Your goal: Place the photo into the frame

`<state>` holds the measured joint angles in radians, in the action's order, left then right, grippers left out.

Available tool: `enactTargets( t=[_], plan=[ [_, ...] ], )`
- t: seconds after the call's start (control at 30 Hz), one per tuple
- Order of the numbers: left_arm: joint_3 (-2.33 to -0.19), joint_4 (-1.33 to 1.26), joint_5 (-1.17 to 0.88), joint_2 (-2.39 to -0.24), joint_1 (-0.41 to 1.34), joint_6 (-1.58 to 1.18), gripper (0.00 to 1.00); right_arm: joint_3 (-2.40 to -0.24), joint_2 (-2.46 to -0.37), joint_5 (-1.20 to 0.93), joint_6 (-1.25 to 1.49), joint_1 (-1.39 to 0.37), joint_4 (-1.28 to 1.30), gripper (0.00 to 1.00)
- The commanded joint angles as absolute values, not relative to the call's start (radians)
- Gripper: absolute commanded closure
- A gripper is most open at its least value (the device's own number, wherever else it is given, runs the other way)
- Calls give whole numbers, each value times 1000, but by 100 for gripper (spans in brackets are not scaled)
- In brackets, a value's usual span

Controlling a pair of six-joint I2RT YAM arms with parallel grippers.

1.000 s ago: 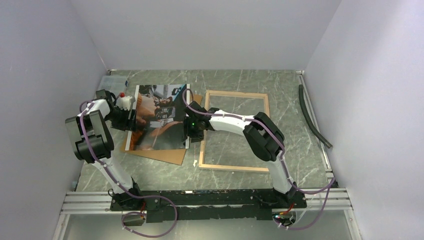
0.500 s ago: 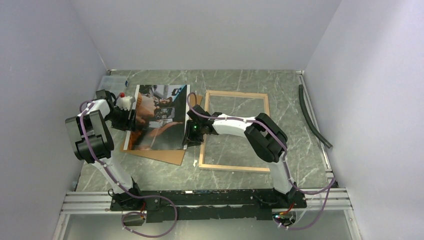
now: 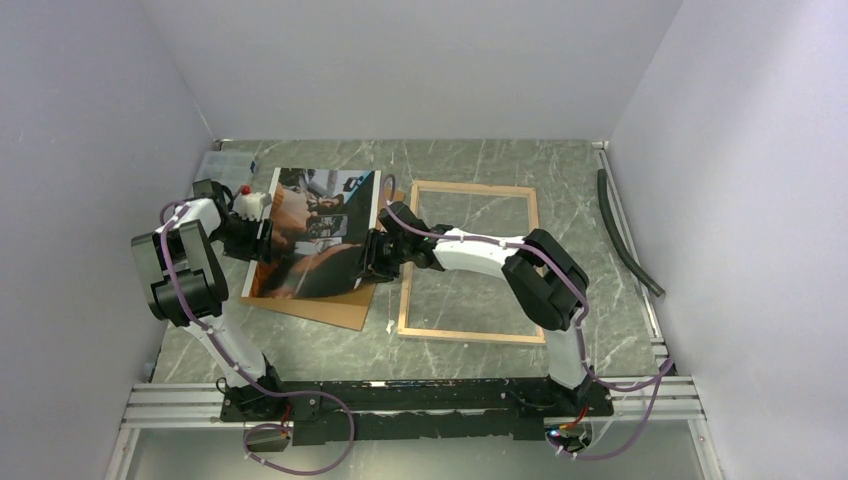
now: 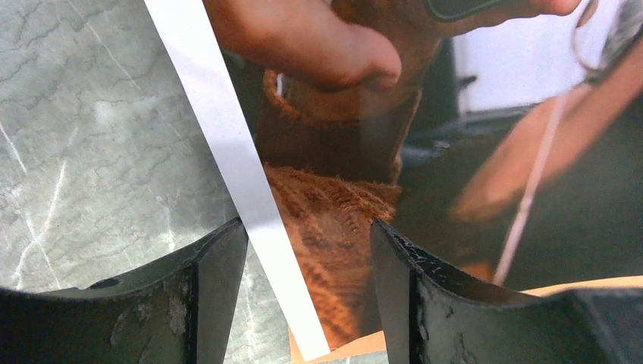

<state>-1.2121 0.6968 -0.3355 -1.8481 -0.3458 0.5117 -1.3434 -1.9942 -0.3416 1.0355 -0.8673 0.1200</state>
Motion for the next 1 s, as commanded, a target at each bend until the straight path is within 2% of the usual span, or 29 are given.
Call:
enactTargets(
  t=[0.0, 0.17, 0.4, 0.63, 0.7, 0.8, 0.87, 0.97],
  plan=[
    [-1184, 733, -372, -1841, -336, 517, 35, -1322, -2011, -392, 1090, -864, 36, 61],
    [-1213, 759, -392, -1850, -330, 489, 36, -1268, -2035, -418, 1161, -851, -58, 55],
    [-1192, 769, -403, -1831, -327, 498, 37, -1178, -2051, -425, 1288, -850, -210, 63],
    [-1174, 774, -404, -1814, -327, 510, 40, -1106, -2005, -369, 1335, -848, -275, 66],
    [-1178, 778, -401, -1809, -328, 513, 40, -1116, -1989, -354, 1317, -847, -254, 73],
    [-1204, 802, -408, -1810, -329, 510, 38, -1159, -1963, -326, 1254, -844, -167, 90],
    [-1241, 833, -417, -1810, -331, 500, 32, -1212, -1934, -289, 1177, -842, -70, 98],
    [-1305, 881, -425, -1793, -335, 486, 18, -1324, -1880, -210, 1009, -842, 109, 100]
  ],
)
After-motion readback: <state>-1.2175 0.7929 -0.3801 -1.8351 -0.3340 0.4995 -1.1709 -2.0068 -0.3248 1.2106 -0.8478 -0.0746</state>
